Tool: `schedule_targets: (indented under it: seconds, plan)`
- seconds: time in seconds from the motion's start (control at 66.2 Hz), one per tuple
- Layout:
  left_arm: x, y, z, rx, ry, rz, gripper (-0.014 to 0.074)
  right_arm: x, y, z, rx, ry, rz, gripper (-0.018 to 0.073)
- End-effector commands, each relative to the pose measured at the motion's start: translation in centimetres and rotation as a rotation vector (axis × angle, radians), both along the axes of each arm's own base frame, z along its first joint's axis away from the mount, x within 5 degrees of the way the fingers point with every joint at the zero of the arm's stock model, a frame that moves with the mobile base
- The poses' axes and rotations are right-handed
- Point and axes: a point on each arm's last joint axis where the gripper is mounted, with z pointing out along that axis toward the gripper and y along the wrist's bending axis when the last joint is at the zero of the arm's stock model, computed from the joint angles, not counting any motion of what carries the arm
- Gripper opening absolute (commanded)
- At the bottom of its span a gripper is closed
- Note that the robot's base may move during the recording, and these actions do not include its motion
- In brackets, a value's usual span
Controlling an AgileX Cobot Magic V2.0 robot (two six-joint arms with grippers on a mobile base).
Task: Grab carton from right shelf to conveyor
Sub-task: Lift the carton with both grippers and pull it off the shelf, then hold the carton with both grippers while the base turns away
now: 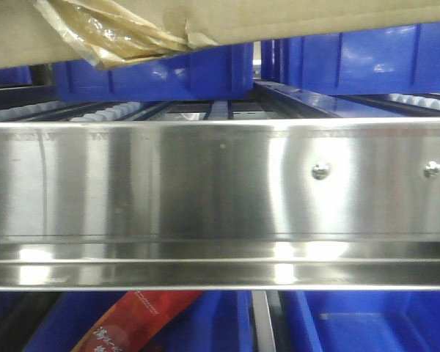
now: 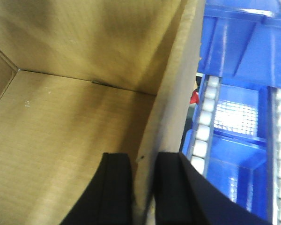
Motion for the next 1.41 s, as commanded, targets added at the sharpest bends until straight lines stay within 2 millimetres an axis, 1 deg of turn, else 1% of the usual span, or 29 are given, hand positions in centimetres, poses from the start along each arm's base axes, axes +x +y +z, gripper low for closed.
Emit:
schedule_targets:
  seconds: [0.0,0.514,0.771,1.39]
  plan:
    - [-0.83,-0.49,0.53,-0.028,-0.015,-0.063,-0.0014,-0.05,-0.21,1.26,0.048,-0.107,-0.001,-0.0067]
    - [-0.83,-0.49,0.53,-0.028,-0.015,-0.063,-0.0014,-0.01,-0.19,1.35,0.053,-0.118,-0.001,-0.0067]
    - [-0.83,-0.49,0.53,-0.028,-0.015,-0.063,-0.0014,0.14,-0.11,1.66,0.071,-0.151,-0.001,-0.0067]
    - [-0.83,-0.49,0.53,-0.028,-0.015,-0.063,-0.0014,0.14,-0.11,1.67,0.072,-0.153,-0.001,-0.0067]
